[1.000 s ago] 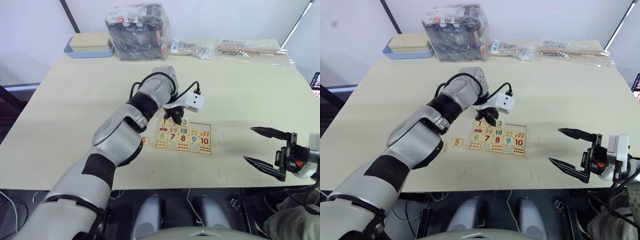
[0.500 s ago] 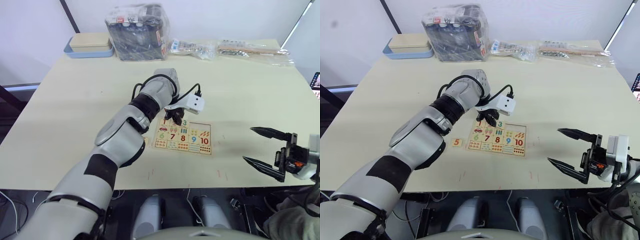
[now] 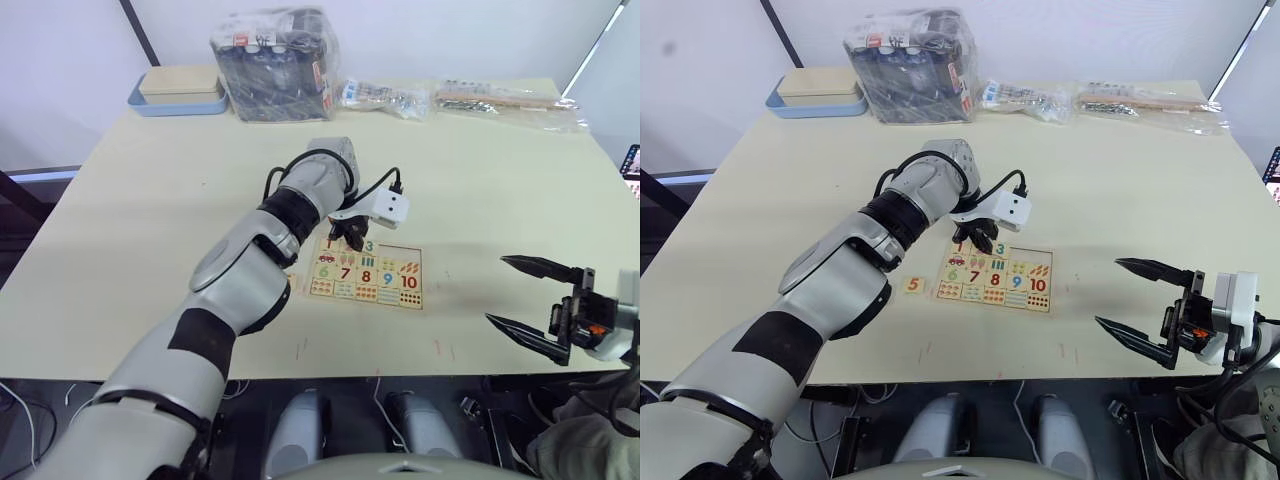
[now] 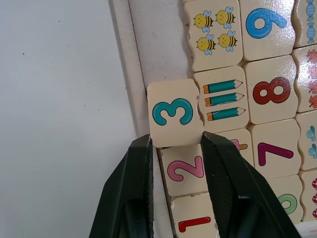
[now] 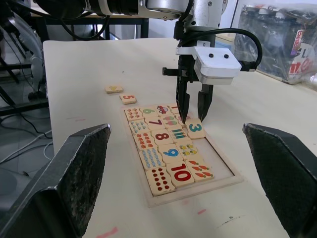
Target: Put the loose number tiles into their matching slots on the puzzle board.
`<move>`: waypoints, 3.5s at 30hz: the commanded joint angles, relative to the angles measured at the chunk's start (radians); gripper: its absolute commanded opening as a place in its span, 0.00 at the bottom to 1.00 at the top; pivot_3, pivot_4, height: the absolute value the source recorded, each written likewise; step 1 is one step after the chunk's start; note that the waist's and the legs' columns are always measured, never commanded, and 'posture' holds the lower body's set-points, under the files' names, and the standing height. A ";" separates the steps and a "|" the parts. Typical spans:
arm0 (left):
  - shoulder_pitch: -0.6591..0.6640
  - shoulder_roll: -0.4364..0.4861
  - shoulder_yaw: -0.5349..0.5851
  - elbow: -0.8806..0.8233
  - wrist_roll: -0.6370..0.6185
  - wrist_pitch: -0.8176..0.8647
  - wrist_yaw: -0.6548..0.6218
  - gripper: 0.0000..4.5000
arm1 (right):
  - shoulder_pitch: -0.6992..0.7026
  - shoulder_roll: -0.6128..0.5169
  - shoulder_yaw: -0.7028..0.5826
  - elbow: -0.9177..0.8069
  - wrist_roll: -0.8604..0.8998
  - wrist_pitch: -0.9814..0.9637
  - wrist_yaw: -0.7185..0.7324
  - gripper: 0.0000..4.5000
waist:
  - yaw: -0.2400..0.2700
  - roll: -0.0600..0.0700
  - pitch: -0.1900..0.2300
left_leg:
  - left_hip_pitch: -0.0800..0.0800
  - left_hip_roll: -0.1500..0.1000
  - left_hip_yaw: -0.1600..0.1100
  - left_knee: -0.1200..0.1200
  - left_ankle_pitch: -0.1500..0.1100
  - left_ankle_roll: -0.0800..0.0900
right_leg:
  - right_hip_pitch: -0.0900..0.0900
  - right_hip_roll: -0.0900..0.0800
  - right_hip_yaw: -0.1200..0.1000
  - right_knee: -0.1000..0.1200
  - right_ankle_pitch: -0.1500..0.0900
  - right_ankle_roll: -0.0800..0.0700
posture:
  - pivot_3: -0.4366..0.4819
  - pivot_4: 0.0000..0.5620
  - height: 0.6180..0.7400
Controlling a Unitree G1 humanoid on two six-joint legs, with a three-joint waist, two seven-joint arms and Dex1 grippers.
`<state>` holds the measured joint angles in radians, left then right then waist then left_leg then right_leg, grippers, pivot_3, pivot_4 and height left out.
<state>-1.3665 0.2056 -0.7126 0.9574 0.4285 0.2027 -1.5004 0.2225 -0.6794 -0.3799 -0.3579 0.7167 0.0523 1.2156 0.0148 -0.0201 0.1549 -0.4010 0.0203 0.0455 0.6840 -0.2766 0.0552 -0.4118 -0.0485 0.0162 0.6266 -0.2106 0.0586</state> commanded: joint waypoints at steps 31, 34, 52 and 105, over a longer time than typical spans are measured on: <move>-0.013 0.026 0.064 -0.043 -0.023 0.034 -0.020 0.68 | 0.011 0.007 -0.025 -0.031 0.018 -0.014 -0.005 1.00 | -0.001 0.000 0.000 | 0.000 0.000 0.000 0.000 0.000 0.000 | 0.000 0.000 0.000 0.000 0.000 0.000 | 0.48 0.27 1.00; -0.030 0.059 0.103 -0.059 -0.050 0.034 -0.043 0.68 | 0.009 0.008 -0.023 -0.028 0.017 -0.014 -0.004 1.00 | -0.001 0.000 0.000 | 0.000 0.000 0.000 0.000 0.000 0.000 | 0.000 0.000 0.000 0.000 0.000 0.000 | 0.48 0.27 1.00; 0.232 0.102 0.380 -0.233 -0.309 0.028 0.123 0.68 | 0.021 0.024 -0.017 -0.039 0.021 -0.004 -0.009 1.00 | 0.000 0.001 -0.001 | 0.001 0.001 0.000 0.001 0.000 0.000 | 0.001 0.000 0.000 0.001 0.000 0.000 | 0.48 0.27 1.00; 0.188 0.059 0.352 0.091 -0.196 -0.297 0.233 0.00 | 0.056 0.033 -0.019 -0.071 0.022 -0.003 -0.034 1.00 | 0.000 0.001 -0.001 | 0.001 0.000 0.000 0.001 0.000 0.000 | 0.001 0.000 0.000 0.001 0.000 0.000 | 0.48 0.27 1.00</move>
<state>-1.1569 0.2660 -0.3634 1.0680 0.2322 -0.0789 -1.2626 0.2768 -0.6455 -0.3783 -0.3954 0.7160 0.0555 1.1856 0.0150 -0.0193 0.1541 -0.3996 0.0202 0.0459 0.6845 -0.2765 0.0551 -0.4109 -0.0484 0.0162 0.6280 -0.2102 0.0589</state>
